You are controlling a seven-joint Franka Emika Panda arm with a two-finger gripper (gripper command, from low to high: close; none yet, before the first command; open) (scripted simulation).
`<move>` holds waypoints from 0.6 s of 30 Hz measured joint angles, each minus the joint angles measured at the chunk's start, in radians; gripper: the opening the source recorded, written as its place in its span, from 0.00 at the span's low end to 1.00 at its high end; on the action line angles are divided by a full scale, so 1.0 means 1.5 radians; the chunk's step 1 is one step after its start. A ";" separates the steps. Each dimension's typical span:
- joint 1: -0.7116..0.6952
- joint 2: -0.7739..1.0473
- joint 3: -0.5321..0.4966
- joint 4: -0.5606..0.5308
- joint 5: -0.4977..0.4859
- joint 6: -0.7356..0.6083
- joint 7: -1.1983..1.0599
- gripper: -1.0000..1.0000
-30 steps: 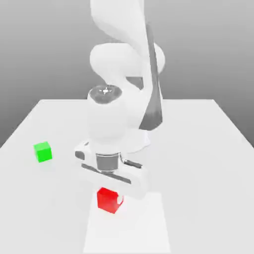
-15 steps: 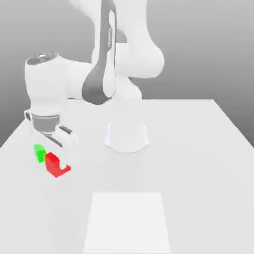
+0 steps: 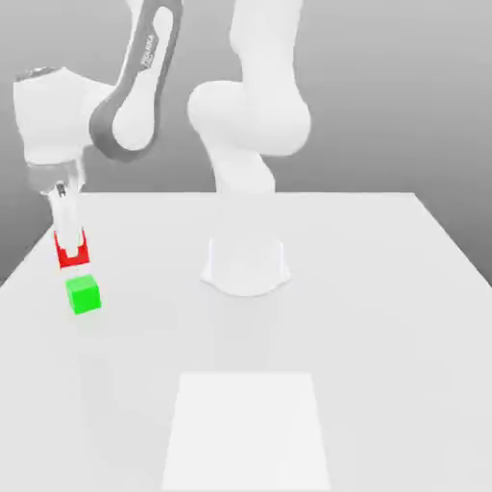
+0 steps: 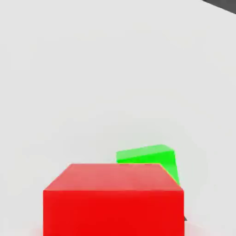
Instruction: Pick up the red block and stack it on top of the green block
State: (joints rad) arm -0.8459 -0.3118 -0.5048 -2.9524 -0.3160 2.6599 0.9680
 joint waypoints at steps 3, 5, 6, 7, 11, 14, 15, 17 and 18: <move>0.003 0.007 -0.007 0.000 0.010 0.011 -0.008 0.00; 0.009 0.013 -0.012 0.001 0.018 0.020 -0.014 0.00; 0.012 0.017 -0.014 0.001 0.023 0.025 -0.017 0.00; 0.016 0.021 -0.016 0.002 0.028 0.030 -0.020 0.00; 0.031 0.038 -0.026 0.003 0.046 0.049 -0.032 0.00; 0.043 0.052 -0.034 0.003 0.062 0.063 -0.042 0.00; 0.046 0.057 -0.036 0.004 0.067 0.068 -0.045 0.00; 0.055 0.068 -0.041 0.004 0.077 0.078 -0.052 0.00; 0.058 0.073 -0.043 0.004 0.083 0.083 -0.056 0.00</move>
State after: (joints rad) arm -0.7582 -0.2019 -0.5699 -2.9466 -0.1912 2.7838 0.8839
